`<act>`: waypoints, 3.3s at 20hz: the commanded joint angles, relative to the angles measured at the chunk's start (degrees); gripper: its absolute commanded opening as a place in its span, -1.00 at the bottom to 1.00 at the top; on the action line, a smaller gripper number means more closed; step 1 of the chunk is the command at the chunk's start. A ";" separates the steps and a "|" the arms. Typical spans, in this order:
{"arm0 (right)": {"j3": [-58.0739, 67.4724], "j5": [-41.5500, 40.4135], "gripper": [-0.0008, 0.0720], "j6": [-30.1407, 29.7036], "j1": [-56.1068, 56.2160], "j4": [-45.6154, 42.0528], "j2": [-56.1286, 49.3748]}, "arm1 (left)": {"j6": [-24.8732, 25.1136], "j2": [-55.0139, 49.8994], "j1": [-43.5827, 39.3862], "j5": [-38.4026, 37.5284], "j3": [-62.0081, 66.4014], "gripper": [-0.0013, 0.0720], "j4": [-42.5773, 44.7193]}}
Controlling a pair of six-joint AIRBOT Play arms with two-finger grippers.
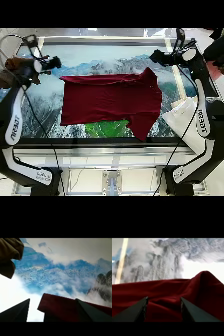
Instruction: Fold the shirts.
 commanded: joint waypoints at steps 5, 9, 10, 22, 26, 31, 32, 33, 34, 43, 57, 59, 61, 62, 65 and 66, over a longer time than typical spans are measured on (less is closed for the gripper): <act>1.42 35.63 0.26 -1.22 -12.04 -9.92 5.99 | -2.82 13.46 12.68 -30.05 -7.32 0.81 2.05; -4.28 37.24 0.26 -4.76 -15.28 -9.84 11.74 | -9.81 28.44 12.96 -29.46 -32.81 0.81 1.51; -5.88 37.35 0.26 -5.62 -15.56 -9.88 12.83 | -13.18 33.16 12.68 -28.39 -39.93 0.81 0.24; -10.88 36.76 0.26 -11.23 -10.99 -0.55 14.62 | -29.00 71.54 12.68 1.33 -85.59 0.28 -40.04; -10.88 36.89 0.26 -11.21 -9.20 -0.50 14.62 | -17.00 62.97 12.70 1.27 -85.55 0.28 -49.51; -10.88 37.13 0.26 -11.13 -8.96 -0.50 14.62 | 1.66 51.41 12.70 2.64 -85.07 0.28 -60.65; -10.88 37.42 0.26 -10.97 -8.98 -0.50 14.62 | 4.02 49.35 12.70 3.34 -84.61 0.28 -62.12; -10.88 37.64 0.26 -10.95 -8.98 -0.48 14.62 | 6.45 47.15 12.70 3.98 -83.84 0.21 -62.73; -10.88 37.75 0.26 -10.93 -8.96 -0.48 14.62 | 8.20 45.13 12.70 4.17 -82.95 0.16 -63.10; -10.88 37.66 0.26 -9.46 -8.98 -0.72 14.62 | 15.74 28.98 12.09 2.47 -70.82 -0.09 -63.10; -38.88 17.20 0.26 -2.97 -13.64 -0.70 12.44 | 20.26 28.70 12.09 1.27 -70.23 -0.94 -63.10; -39.36 17.70 0.26 -2.97 -16.09 2.03 11.21 | 20.26 28.68 12.09 1.16 -70.23 -0.94 -63.10; -39.41 17.55 0.26 -3.30 -17.40 5.97 10.01 | 20.26 28.68 12.11 1.18 -70.23 -0.93 -63.10; -39.41 17.33 0.26 -3.78 -17.38 7.65 9.16 | 20.28 28.68 12.09 1.18 -70.25 -0.94 -63.10; -39.41 17.68 0.26 -3.65 -16.48 8.74 5.29 | 20.26 28.68 12.09 1.14 -70.25 -0.93 -63.10; -39.43 17.88 0.26 -3.65 -16.04 8.52 4.07 | 20.26 28.68 12.09 1.14 -70.25 -0.94 -63.10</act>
